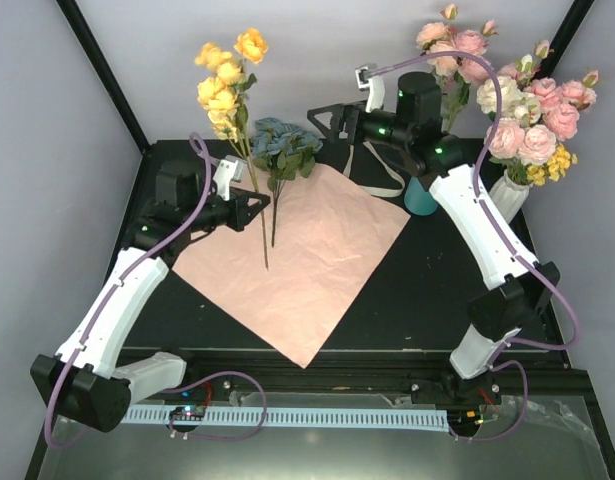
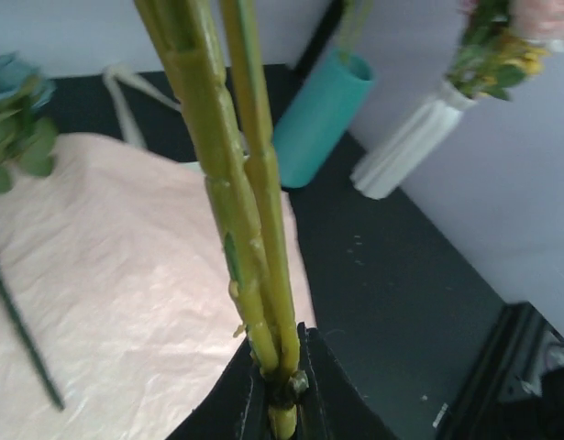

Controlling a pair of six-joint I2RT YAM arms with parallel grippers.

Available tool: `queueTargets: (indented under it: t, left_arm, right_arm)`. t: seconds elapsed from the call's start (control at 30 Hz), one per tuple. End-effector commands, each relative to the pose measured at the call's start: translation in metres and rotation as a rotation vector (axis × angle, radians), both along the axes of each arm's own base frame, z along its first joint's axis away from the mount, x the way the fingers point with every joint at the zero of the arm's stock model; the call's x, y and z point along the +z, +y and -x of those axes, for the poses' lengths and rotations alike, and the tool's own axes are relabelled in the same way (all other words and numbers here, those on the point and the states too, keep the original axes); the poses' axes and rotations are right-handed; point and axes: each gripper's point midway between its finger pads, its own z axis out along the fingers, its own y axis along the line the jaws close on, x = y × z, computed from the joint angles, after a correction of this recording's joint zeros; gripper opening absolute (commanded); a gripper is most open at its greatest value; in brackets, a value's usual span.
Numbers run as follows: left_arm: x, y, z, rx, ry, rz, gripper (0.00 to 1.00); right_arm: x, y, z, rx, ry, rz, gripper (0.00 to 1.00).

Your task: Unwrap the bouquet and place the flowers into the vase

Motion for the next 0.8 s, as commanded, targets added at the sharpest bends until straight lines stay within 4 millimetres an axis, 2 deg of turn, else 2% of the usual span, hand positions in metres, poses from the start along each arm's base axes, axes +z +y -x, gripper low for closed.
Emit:
queueTargets:
  t: [0.0,0.13,0.27,0.4,0.53,0.67,0.77]
  left_arm:
    - [0.047,-0.025,0.025,-0.266,-0.183,0.069,0.01]
    - [0.051,-0.033,0.032,-0.34,-0.189,0.113,0.02]
    - [0.045,-0.041,0.033,-0.376,-0.173,0.103,0.02]
    - [0.037,-0.041,0.032,-0.369,-0.16,0.058,0.02]
    - [0.036,-0.04,0.037,-0.364,-0.176,0.037,0.02]
    - [0.032,-0.043,0.046,-0.399,-0.167,0.016,0.01]
    - [0.03,-0.044,0.054,-0.415,-0.168,0.005,0.01]
  right_arm:
    - [0.023,0.026,0.023,0.132,-0.057,-0.055,1.0]
    - [0.022,0.047,0.038,0.194,-0.089,-0.031,1.0]
    - [0.027,0.058,0.044,0.226,-0.095,-0.028,0.91]
    - [0.023,0.067,0.03,0.158,-0.043,-0.011,0.84]
    - [0.034,0.085,0.026,0.167,0.007,-0.058,0.78]
    - [0.032,0.102,0.036,0.219,0.051,-0.086,0.67]
    - [0.031,0.107,0.04,0.231,0.072,-0.103,0.56]
